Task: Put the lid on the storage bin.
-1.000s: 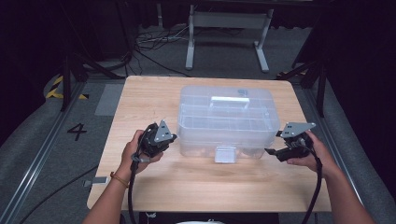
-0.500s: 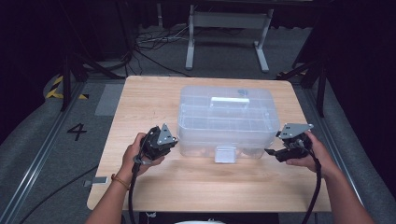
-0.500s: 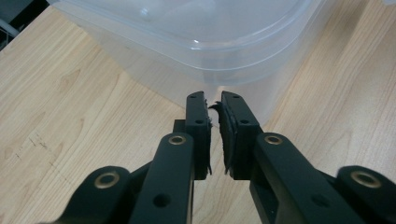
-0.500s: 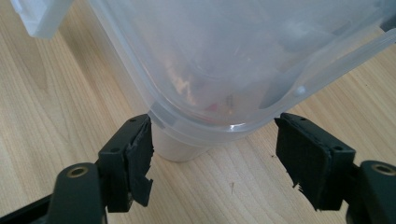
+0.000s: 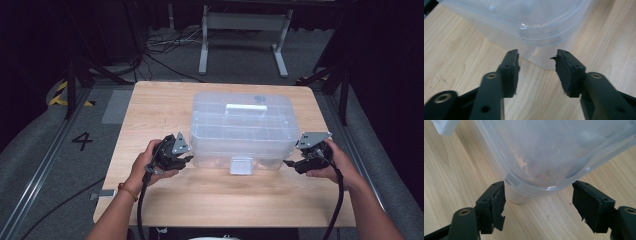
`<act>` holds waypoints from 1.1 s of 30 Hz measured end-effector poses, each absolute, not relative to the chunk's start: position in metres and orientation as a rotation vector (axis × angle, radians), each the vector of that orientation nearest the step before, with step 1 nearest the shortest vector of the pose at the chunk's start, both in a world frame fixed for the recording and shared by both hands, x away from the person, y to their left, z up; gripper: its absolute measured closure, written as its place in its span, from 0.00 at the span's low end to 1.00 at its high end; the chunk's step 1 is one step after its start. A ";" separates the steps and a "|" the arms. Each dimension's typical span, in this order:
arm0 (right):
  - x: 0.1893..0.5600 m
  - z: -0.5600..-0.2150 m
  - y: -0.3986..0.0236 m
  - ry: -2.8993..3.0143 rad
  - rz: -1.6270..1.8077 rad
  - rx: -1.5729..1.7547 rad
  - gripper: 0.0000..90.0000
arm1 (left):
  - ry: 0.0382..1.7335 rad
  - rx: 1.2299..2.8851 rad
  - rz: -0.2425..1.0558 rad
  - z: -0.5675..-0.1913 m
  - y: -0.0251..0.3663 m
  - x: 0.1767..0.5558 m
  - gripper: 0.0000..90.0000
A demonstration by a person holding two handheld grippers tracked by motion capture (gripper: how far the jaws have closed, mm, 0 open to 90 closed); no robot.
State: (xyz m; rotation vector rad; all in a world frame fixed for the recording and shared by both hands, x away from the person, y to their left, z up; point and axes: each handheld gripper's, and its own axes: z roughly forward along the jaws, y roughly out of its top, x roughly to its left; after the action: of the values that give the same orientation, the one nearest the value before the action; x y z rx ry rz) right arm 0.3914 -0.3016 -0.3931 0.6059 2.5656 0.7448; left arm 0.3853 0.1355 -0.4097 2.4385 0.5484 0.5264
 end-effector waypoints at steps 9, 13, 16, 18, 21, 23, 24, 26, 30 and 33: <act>0.386 -0.390 -0.306 2.581 0.687 0.614 0.31 | 0.561 2.475 0.564 -0.412 0.138 0.373 0.37; 0.381 -0.394 -0.315 2.555 0.689 0.631 0.31 | 0.556 2.472 0.543 -0.416 0.147 0.369 0.34; 0.378 -0.396 -0.319 2.548 0.689 0.641 0.31 | 0.555 2.482 0.548 -0.419 0.152 0.367 0.34; 0.376 -0.399 -0.324 2.531 0.701 0.667 0.31 | 0.580 2.479 0.553 -0.421 0.156 0.366 0.33; 0.371 -0.405 -0.329 2.513 0.689 0.674 0.31 | 0.598 2.472 0.545 -0.425 0.164 0.363 0.32; 0.367 -0.408 -0.333 2.497 0.692 0.681 0.31 | 0.601 2.458 0.528 -0.427 0.170 0.361 0.32; 0.367 -0.408 -0.333 2.497 0.692 0.681 0.31 | 0.601 2.458 0.528 -0.427 0.170 0.361 0.31; 0.363 -0.413 -0.340 2.473 0.704 0.700 0.31 | 0.624 2.459 0.535 -0.431 0.178 0.358 0.31; 0.358 -0.418 -0.348 2.456 0.717 0.729 0.31 | 0.671 2.459 0.537 -0.439 0.189 0.355 0.31; 0.355 -0.423 -0.354 2.458 0.722 0.749 0.31 | 0.701 2.451 0.531 -0.443 0.196 0.353 0.31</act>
State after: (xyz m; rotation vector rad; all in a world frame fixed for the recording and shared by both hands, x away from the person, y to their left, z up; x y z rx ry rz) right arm 0.3547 -0.3545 -0.4232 0.7488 2.4583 0.7219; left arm 0.3535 0.1959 -0.4431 2.4506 0.7006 0.5311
